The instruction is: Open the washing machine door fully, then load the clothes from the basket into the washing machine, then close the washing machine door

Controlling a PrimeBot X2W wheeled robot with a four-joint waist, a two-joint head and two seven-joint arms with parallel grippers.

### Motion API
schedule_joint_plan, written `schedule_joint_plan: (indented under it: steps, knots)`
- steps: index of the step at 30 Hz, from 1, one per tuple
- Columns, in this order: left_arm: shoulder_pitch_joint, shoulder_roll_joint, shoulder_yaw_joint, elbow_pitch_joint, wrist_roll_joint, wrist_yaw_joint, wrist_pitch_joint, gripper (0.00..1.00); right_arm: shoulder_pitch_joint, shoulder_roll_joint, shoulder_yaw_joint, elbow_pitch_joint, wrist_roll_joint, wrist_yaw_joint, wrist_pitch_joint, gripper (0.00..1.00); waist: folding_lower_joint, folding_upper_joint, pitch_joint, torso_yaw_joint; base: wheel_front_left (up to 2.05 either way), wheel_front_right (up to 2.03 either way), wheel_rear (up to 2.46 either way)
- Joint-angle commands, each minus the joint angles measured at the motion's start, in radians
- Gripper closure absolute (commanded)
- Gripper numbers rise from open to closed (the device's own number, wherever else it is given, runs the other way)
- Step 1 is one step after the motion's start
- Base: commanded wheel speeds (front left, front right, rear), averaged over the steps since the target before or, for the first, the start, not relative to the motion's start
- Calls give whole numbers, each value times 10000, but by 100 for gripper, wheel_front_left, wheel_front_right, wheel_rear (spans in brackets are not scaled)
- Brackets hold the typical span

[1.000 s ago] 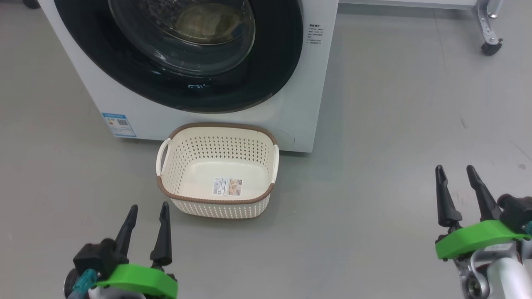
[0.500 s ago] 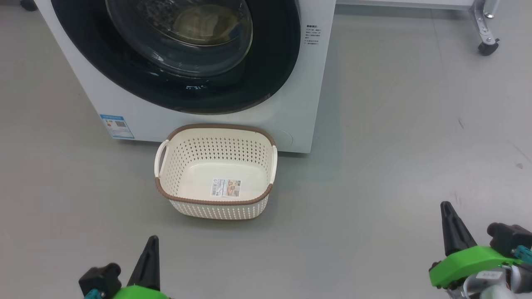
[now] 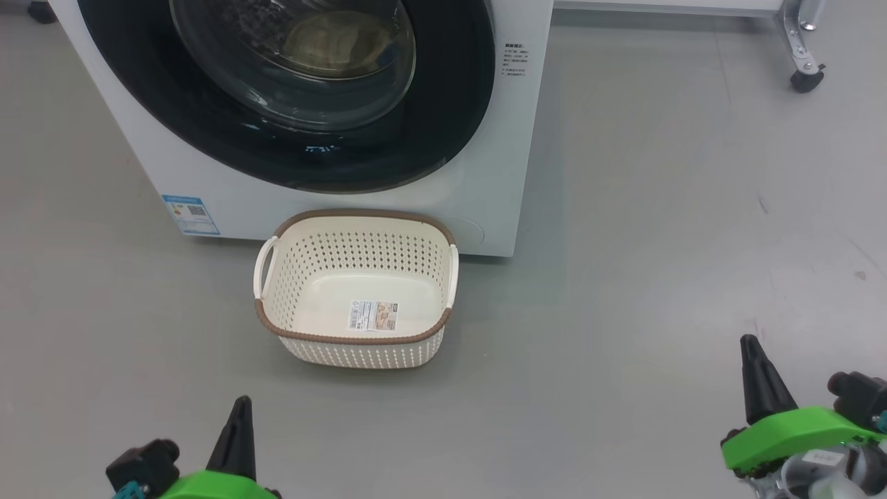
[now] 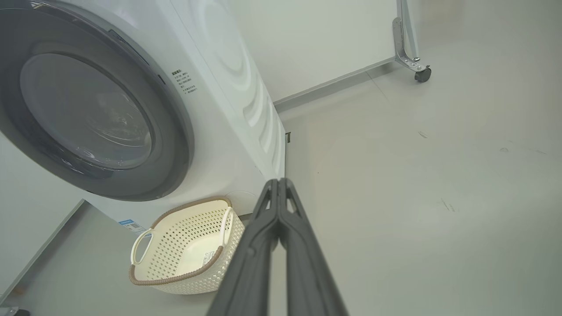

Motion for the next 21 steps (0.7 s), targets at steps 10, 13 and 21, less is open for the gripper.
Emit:
schedule_joint_plan:
  steps: [10, 13, 21]
  knots:
    - [-459, 18, 459, -425, -1160, 1, 293, 100, -517, -121, 17, -471, 1363, -10, 348, 100, 0, 0, -27, -69, 0, 0, 0]
    - [-465, 6, 536, -444, -1456, 1, 375, 100, -526, -125, 21, -497, 1707, -11, 436, 100, 0, 0, -34, -89, 0, 0, 0]
    - [-481, -23, 719, -486, -2144, 2, 567, 100, -546, -136, 28, -556, 2509, -13, 641, 100, 0, 0, -52, -135, 0, 0, 0]
